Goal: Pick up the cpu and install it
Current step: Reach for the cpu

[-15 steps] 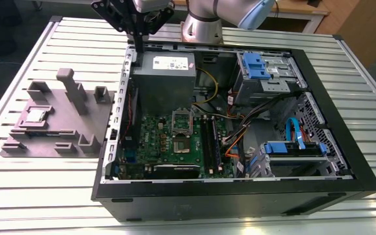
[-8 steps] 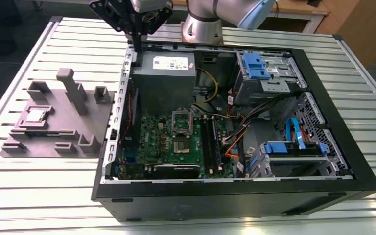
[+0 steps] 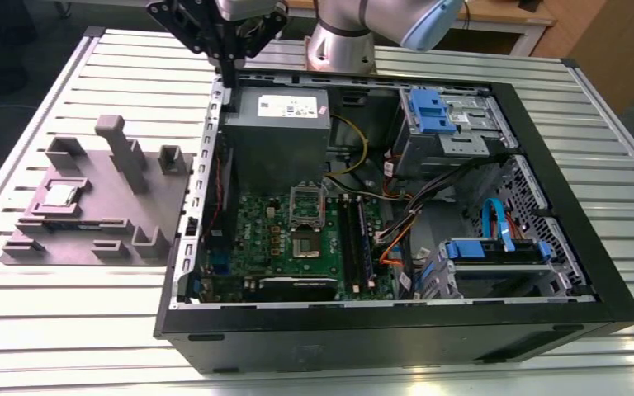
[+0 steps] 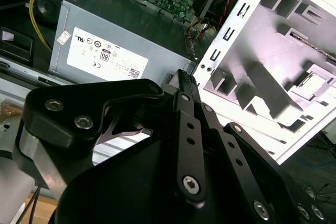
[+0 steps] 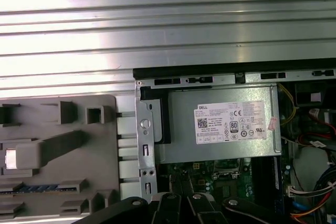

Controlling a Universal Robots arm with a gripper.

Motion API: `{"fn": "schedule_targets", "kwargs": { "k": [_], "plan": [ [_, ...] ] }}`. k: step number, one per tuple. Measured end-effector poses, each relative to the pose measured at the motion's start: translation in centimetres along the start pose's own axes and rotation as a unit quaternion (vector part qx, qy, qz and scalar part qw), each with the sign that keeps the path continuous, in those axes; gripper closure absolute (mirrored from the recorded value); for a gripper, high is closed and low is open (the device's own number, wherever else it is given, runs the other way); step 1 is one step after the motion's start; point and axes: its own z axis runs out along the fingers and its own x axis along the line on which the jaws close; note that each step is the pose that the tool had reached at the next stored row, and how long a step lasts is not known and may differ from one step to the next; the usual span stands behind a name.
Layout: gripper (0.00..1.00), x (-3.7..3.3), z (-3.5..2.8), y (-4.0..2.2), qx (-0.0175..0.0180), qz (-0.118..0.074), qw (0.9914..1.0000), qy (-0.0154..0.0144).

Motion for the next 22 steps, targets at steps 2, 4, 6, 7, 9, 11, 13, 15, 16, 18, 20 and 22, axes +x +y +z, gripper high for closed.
{"fn": "schedule_targets", "kwargs": {
  "k": [2,4,6,7,9,11,13,15,16,18,20,22],
  "plan": [
    [0.90,0.09,0.00,-0.01,0.0000,0.000,1.00000,0.0000],
    [0.90,0.17,0.00,-0.01,0.0000,0.000,1.00000,0.0000],
    [0.90,0.25,-0.01,-0.02,0.0000,0.000,1.00000,0.0000],
    [0.90,0.29,-0.01,-0.02,0.0000,0.000,1.00000,0.0000],
    [0.90,0.38,-0.01,-0.03,0.0000,0.000,1.00000,0.0000],
    [0.90,0.46,-0.01,-0.03,0.0000,0.000,1.00000,0.0000],
    [0.90,0.52,-0.01,-0.04,0.0000,0.000,1.00000,0.0000],
    [0.90,0.60,-0.01,-0.05,0.0000,0.000,1.00000,0.0000],
    [0.90,0.63,-0.01,-0.05,0.0000,0.000,1.00000,0.0000],
    [0.90,0.71,-0.01,-0.05,0.0000,0.000,1.00000,0.0000],
    [0.90,0.78,-0.01,-0.06,0.0000,0.000,1.00000,0.0000],
    [0.90,0.84,-0.01,-0.06,0.0000,0.000,1.00000,0.0000]
  ]
}}
